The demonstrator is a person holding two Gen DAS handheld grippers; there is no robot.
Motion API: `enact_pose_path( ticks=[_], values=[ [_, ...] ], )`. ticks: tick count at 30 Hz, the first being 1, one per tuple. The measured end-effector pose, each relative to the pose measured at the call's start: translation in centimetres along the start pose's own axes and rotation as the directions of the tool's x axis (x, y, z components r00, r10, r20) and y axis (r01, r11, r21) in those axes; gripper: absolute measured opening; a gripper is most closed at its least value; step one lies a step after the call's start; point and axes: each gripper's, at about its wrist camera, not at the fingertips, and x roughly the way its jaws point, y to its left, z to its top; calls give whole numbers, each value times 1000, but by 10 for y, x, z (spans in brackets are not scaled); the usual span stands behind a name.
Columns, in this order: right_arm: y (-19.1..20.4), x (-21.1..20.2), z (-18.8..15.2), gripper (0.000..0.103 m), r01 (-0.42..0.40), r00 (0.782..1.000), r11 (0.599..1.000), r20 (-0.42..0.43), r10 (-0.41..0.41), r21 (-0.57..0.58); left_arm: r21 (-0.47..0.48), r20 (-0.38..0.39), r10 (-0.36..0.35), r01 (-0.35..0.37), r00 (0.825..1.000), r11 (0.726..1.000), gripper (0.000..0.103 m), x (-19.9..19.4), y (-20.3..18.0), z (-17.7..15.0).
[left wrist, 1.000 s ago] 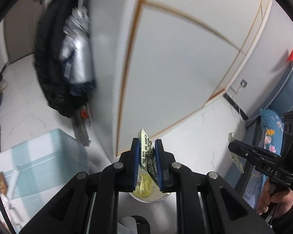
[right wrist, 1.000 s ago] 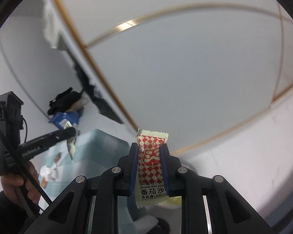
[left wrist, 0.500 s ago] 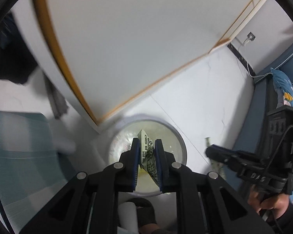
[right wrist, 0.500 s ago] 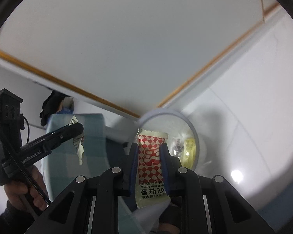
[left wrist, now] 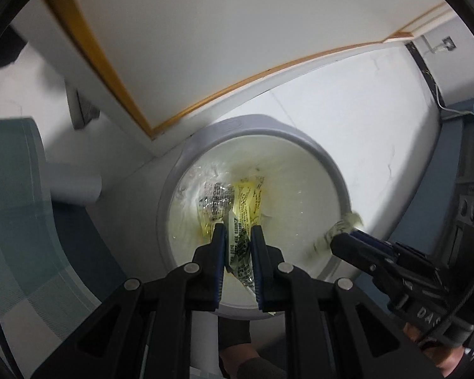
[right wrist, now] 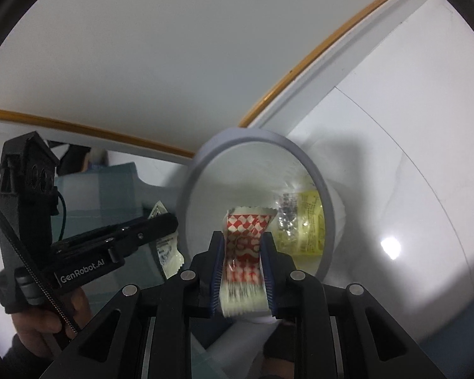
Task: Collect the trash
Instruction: 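Open both grippers to drop the packets into the white bin, then move both tools back over the table toward the white tissues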
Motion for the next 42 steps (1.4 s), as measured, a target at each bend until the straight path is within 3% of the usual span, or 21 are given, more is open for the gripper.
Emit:
enact_pose_path(
  ticks=[4,14,21,25,30,37,40,42],
  values=[
    [3,5,-4,23,29,1000,999,0,-29,-28,-9,-6,-20,20,1000,1000,11,7,-1,4],
    [-4,-1,-21,26,51,999,998,-1,-51,-26,29,-15,18,-17,1000,999,13,-5,-12,-1],
    [-13,-34,-30,32,72,997,997,34,-72,10,55,64,65,-68,996,996,14,-44,-9,-23],
    [-8,-62,-28,32,70,994,997,81,-72,25,19,137,61,-64,989,998,14,-72,-1,-36],
    [23,-108,-24,40,85,980,996,185,-78,-32,-25,261,57,-52,964,998,15,-117,9,-54],
    [83,-161,-29,50,98,952,985,303,-50,-145,-69,414,64,-39,908,997,15,-181,25,-82],
    [113,-180,-34,50,89,940,977,342,-18,-194,-94,470,65,-24,880,995,29,-206,35,-98],
    [132,-195,-40,55,90,927,969,375,3,-229,-114,515,67,-9,854,993,31,-220,43,-109]
  ],
)
